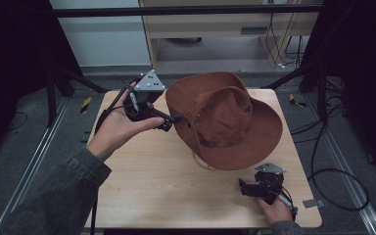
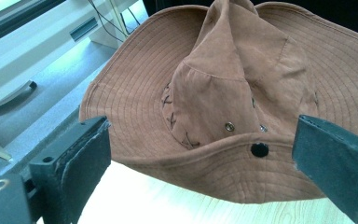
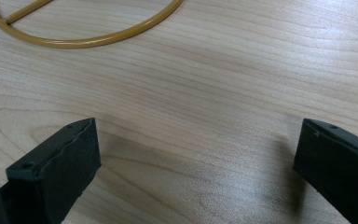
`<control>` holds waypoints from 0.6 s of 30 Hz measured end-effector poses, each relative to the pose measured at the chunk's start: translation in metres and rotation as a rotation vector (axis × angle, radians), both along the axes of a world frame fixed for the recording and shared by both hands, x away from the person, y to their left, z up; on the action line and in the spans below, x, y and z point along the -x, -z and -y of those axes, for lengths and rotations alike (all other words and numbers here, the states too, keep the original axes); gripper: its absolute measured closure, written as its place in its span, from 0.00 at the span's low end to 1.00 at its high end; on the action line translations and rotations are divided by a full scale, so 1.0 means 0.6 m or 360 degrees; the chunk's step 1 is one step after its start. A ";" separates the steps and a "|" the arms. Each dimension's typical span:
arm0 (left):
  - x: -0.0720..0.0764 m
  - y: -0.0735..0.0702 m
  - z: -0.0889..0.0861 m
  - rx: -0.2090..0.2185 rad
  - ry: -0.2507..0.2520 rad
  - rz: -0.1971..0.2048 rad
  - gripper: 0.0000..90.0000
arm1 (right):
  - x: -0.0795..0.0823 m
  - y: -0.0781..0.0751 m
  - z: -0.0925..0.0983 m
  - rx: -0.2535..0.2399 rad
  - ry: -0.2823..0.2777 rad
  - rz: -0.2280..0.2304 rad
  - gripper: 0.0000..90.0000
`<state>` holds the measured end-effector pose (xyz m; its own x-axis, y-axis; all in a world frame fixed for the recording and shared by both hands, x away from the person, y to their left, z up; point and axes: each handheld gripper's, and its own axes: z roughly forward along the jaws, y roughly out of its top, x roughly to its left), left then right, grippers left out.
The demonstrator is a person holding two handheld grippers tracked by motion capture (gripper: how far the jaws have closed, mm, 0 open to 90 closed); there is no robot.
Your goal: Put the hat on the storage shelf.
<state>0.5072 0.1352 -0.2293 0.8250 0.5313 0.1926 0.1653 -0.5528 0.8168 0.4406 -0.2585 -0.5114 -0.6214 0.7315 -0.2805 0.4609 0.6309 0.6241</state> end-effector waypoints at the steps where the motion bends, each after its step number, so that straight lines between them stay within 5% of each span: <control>1: 0.001 0.001 -0.002 0.0004 0.0000 -0.0001 0.04 | 0.000 0.000 0.000 0.0000 -0.0001 0.0000 0.00; 18: 0.024 0.019 -0.040 0.0067 -0.0010 0.0005 0.04 | 0.000 0.000 0.000 0.0001 0.0000 -0.0001 0.00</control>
<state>0.4927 0.1592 -0.2409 0.8209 0.5443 0.1725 0.1663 -0.5169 0.8397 0.4406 -0.2585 -0.5113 -0.6218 0.7311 -0.2808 0.4611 0.6315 0.6234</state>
